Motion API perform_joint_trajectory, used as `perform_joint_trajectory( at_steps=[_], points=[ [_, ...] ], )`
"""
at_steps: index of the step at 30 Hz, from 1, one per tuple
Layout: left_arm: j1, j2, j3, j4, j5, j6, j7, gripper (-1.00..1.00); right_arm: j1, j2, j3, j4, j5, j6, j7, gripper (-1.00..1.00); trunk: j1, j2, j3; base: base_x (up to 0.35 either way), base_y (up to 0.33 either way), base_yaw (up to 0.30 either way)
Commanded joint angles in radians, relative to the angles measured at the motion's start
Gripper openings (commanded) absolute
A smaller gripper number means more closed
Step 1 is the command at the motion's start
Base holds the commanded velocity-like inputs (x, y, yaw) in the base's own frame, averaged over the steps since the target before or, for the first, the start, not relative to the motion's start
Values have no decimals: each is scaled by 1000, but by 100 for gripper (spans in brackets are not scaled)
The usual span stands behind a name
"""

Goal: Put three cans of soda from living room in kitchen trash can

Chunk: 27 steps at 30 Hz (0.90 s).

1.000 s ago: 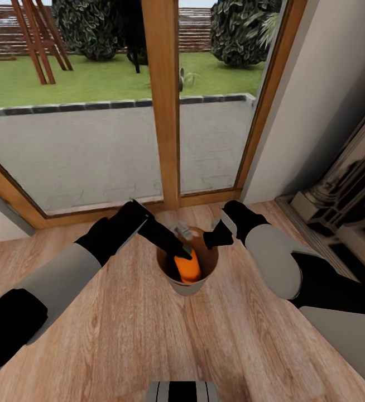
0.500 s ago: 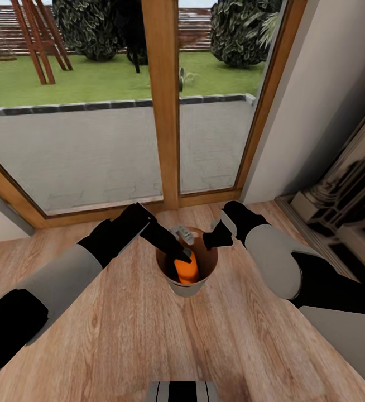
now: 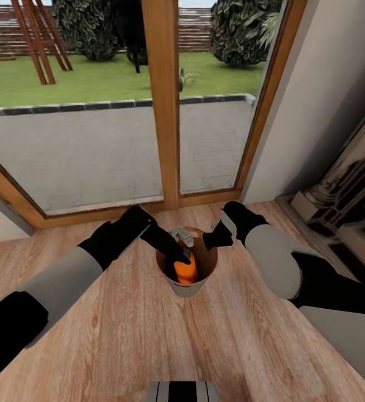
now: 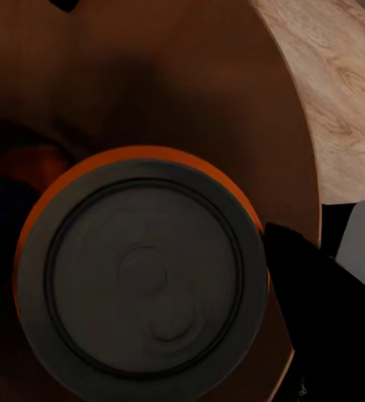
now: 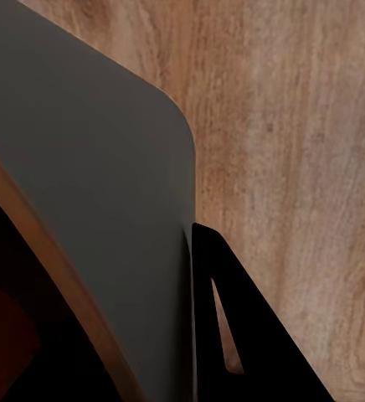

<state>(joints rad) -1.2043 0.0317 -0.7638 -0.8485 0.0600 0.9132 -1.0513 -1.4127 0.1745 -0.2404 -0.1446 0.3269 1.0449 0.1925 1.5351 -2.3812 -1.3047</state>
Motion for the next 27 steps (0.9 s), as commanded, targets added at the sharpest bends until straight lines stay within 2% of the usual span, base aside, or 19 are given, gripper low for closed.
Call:
perform_joint_trajectory(
  at_steps=[1, 10, 15, 18, 22, 23, 27],
  points=[
    [1, -1, -2, 0, 2, 7, 1, -100, -1, 0, -27, -27, -45, 2, 5, -100, 0, 0, 0, 0, 0, 0],
    [12, -1, -2, 0, 1, 4, 17, -100, -1, 0, -27, -27, -45, 2, 4, -100, 0, 0, 0, 0, 0, 0],
    [16, -14, -63, 1, 1, 2, 75, -100, -1, 0, -27, -27, -45, 2, 3, -100, 0, 0, 0, 0, 0, 0],
    [21, -24, -80, 2, 1, 3, 97, -100, 0, 0, -27, -27, -45, 2, 4, -100, 0, 0, 0, 0, 0, 0],
    [23, -27, -85, 1, 3, 3, 103, -100, 0, 0, -27, -27, -45, 2, 4, -100, 0, 0, 0, 0, 0, 0],
    [23, -27, -85, 1, 3, 2, 103, 100, 0, 0, -27, -27, -45, 2, 4, -100, 0, 0, 0, 0, 0, 0],
    [23, -27, -85, -5, 5, -7, 103, 100, 0, 0, -28, -27, -45, 2, 5, -100, 0, 0, 0, 0, 0, 0]
  ],
)
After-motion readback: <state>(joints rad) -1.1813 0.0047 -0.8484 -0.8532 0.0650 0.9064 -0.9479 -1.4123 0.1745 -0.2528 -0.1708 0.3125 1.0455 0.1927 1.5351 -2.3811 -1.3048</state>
